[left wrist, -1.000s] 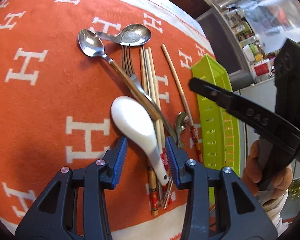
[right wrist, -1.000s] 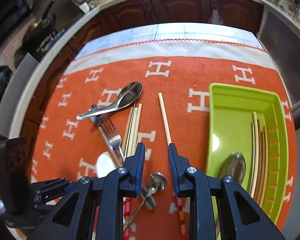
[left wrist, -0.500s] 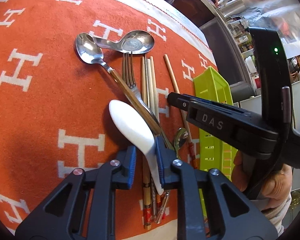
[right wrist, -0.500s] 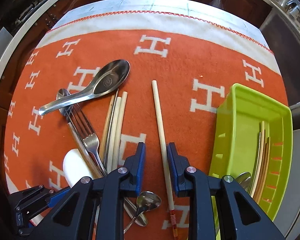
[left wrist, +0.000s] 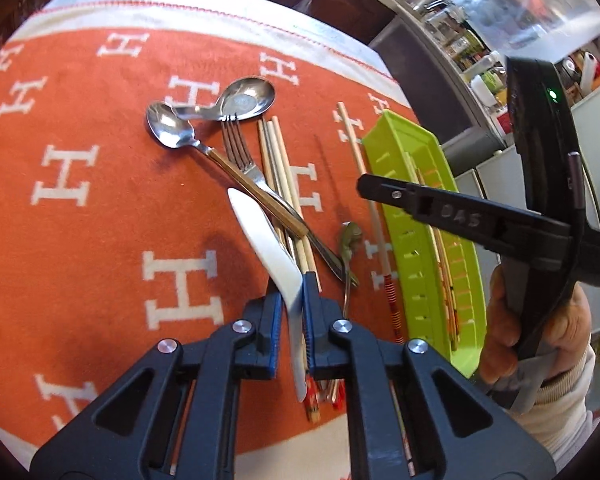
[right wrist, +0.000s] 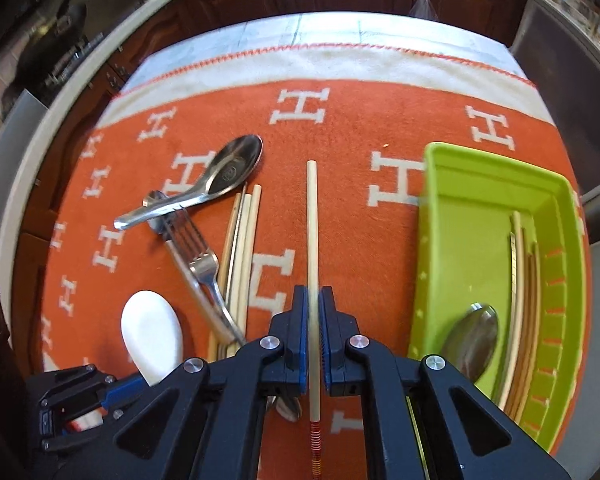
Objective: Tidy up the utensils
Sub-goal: 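Carry the ceramic spoon and chopstick into the green tray and open both tools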
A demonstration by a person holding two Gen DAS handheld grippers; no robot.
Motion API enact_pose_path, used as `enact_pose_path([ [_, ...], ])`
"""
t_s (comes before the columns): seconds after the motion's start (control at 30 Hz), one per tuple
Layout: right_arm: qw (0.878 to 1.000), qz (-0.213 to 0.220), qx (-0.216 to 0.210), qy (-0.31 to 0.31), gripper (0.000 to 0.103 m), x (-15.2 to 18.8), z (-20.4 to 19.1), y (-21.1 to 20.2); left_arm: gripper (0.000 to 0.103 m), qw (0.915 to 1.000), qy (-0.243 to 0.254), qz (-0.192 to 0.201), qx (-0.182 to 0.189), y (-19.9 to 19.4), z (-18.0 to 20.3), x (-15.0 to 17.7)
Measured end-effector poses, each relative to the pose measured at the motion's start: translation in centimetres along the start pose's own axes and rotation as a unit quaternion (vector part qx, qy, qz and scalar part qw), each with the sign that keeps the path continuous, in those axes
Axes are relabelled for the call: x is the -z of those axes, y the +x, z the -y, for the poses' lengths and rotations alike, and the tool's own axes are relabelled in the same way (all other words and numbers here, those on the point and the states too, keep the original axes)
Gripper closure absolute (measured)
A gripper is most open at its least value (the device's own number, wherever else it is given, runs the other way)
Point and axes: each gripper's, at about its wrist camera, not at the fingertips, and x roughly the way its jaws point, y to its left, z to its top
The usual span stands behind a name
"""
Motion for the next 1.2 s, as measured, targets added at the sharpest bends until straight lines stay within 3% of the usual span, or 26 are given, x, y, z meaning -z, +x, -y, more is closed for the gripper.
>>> enact_pose_path([
  [0.27,0.995,0.071,-0.066,0.025,0.098,4.1,2.3,-9.1,0.096,0.9978,0.062,0.025,0.007,-4.9,4.0,0.9],
  [0.67,0.984,0.163,-0.021,0.065,0.098,9.3,9.9,-21.5,0.096,0.9892,0.139,0.032,0.033,-7.5,14.4,0.2],
  [0.97,0.977,0.197,0.009,0.08,0.098,10.6,13.9,-26.2,0.096,0.9872,0.156,0.032,0.015,-5.9,20.5,-0.7],
  [1.2,0.979,0.184,0.013,0.087,0.098,9.5,15.5,-25.2,0.096,0.9864,0.159,0.023,-0.034,-1.7,21.4,-0.9],
])
